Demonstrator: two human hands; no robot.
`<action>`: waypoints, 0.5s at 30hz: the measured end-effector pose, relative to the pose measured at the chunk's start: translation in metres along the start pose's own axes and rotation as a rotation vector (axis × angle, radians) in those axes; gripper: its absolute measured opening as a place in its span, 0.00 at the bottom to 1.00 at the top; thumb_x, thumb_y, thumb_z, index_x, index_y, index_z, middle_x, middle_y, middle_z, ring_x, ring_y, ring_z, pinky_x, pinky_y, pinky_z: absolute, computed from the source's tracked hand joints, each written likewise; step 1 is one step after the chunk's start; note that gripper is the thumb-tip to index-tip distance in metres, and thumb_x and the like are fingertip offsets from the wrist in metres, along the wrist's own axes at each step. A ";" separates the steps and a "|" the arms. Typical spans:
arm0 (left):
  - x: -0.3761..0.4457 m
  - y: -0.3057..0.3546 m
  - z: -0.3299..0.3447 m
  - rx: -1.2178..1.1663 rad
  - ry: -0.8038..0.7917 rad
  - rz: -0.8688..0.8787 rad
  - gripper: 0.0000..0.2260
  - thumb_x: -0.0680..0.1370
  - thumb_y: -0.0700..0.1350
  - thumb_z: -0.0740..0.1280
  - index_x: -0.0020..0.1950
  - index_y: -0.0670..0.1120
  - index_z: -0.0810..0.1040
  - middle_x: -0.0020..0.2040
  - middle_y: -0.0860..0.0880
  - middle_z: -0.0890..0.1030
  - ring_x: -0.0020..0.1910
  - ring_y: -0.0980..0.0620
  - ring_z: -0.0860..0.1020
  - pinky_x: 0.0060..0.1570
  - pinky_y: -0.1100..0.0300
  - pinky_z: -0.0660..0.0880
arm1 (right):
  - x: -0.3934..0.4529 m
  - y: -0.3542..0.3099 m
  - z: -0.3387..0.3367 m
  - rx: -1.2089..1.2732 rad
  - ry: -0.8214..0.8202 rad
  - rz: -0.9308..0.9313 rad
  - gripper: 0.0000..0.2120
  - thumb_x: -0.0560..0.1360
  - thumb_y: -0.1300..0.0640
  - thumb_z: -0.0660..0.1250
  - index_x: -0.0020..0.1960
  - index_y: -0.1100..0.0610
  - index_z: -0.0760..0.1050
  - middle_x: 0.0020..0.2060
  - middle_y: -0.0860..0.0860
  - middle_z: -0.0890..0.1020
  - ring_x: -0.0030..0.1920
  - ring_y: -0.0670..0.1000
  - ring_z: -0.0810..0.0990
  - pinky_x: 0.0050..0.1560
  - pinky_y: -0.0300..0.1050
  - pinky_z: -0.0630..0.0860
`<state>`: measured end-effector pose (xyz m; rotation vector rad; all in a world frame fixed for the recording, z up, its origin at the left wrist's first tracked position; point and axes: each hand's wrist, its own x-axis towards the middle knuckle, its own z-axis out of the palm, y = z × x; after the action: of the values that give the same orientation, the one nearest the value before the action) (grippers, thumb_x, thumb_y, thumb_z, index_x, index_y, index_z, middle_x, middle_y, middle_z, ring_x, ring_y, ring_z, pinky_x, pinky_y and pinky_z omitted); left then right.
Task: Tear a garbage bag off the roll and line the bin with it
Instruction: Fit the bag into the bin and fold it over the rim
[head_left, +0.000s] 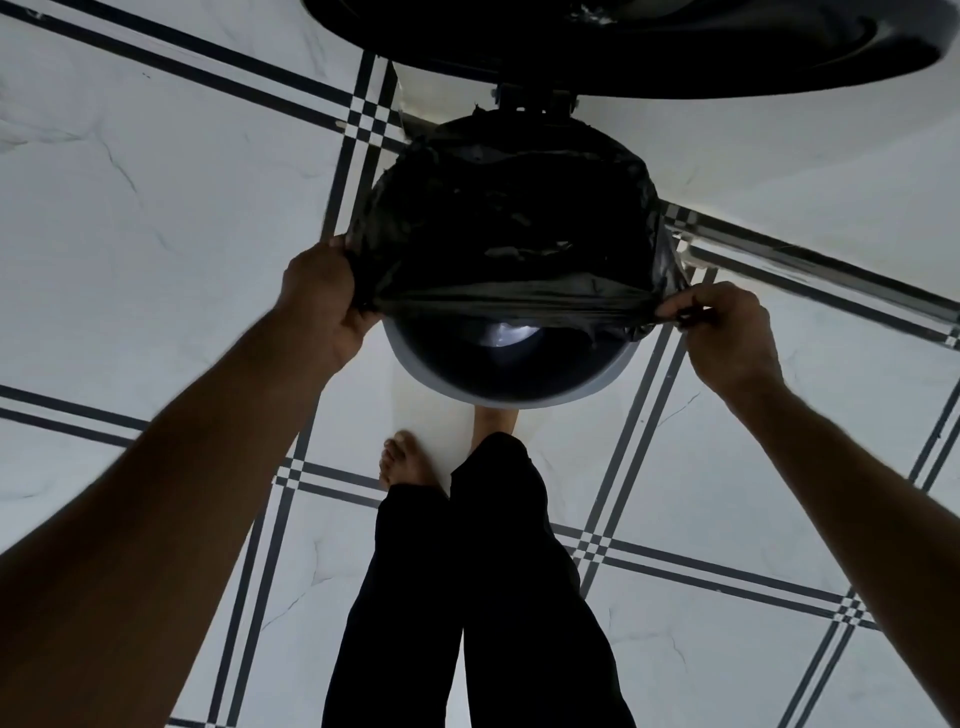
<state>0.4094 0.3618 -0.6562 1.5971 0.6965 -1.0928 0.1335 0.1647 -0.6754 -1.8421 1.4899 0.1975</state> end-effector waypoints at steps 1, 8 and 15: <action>0.000 -0.001 0.001 0.003 0.008 -0.019 0.12 0.84 0.49 0.58 0.50 0.46 0.78 0.44 0.48 0.85 0.44 0.50 0.84 0.39 0.55 0.82 | -0.001 -0.001 0.000 0.009 0.001 0.025 0.21 0.72 0.74 0.59 0.44 0.53 0.83 0.48 0.52 0.84 0.44 0.48 0.79 0.45 0.41 0.73; -0.007 -0.032 -0.009 0.446 0.048 0.355 0.10 0.76 0.45 0.70 0.56 0.49 0.77 0.44 0.51 0.81 0.42 0.55 0.80 0.35 0.68 0.76 | -0.002 -0.007 0.005 0.073 0.012 0.174 0.14 0.72 0.49 0.66 0.40 0.60 0.80 0.36 0.55 0.84 0.39 0.58 0.85 0.49 0.60 0.83; -0.015 -0.054 -0.024 0.230 0.006 0.259 0.20 0.70 0.27 0.63 0.54 0.49 0.76 0.43 0.49 0.81 0.42 0.52 0.81 0.45 0.57 0.79 | -0.014 0.006 0.013 0.521 -0.046 0.222 0.09 0.73 0.71 0.71 0.41 0.60 0.76 0.39 0.55 0.77 0.39 0.53 0.82 0.45 0.51 0.85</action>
<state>0.3638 0.4021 -0.6640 1.8283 0.3630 -1.0031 0.1283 0.1835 -0.6797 -1.2536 1.5357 -0.0435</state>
